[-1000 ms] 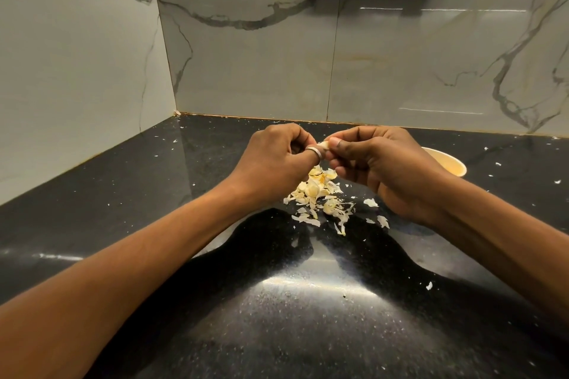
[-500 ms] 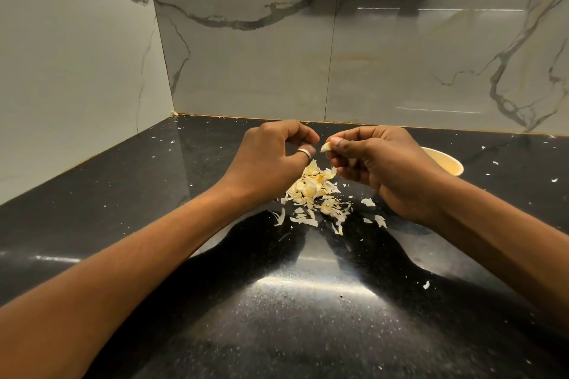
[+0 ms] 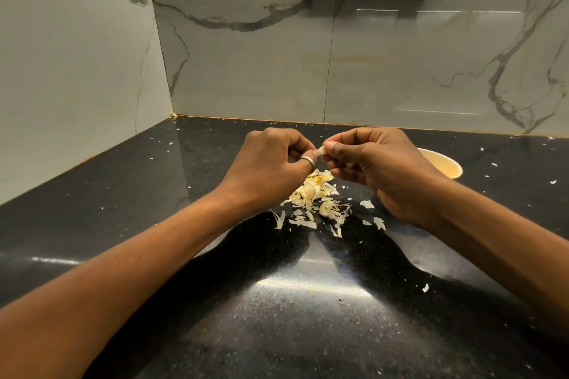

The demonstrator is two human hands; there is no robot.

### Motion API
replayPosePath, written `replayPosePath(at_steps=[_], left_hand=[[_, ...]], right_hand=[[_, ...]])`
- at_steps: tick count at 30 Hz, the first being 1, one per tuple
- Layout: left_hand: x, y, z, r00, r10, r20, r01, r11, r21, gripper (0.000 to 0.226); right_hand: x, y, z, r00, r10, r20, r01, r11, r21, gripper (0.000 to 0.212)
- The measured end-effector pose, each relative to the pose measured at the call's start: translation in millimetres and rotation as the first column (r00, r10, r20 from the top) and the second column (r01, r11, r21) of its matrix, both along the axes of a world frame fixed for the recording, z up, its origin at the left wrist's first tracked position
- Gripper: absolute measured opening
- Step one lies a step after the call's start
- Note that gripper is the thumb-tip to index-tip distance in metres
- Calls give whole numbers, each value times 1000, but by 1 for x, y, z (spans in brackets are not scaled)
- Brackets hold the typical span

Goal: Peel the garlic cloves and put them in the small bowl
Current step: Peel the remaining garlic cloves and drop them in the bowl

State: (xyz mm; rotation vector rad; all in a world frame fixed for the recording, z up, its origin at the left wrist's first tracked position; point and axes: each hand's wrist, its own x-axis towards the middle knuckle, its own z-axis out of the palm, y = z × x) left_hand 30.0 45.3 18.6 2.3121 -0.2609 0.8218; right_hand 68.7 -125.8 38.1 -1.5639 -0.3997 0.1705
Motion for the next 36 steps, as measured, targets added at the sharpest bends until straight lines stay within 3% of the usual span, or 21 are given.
replayPosePath(at_steps=[8, 19, 28, 36], left_hand=[[-2, 1, 1, 1000, 0, 13, 0, 1000, -2, 7], [-4, -1, 2, 999, -43, 22, 43, 999, 10, 9], [-6, -1, 2, 998, -64, 9, 64, 998, 22, 9], [-6, -1, 2, 998, -67, 13, 66, 998, 19, 9]], right_hand=[[2, 0, -3, 999, 22, 23, -21, 999, -25, 10], [1, 2, -3, 999, 38, -31, -36, 997, 64, 17], [0, 2, -4, 999, 52, -14, -52, 998, 43, 9], [0, 1, 1, 993, 108, -57, -107, 994, 14, 16]])
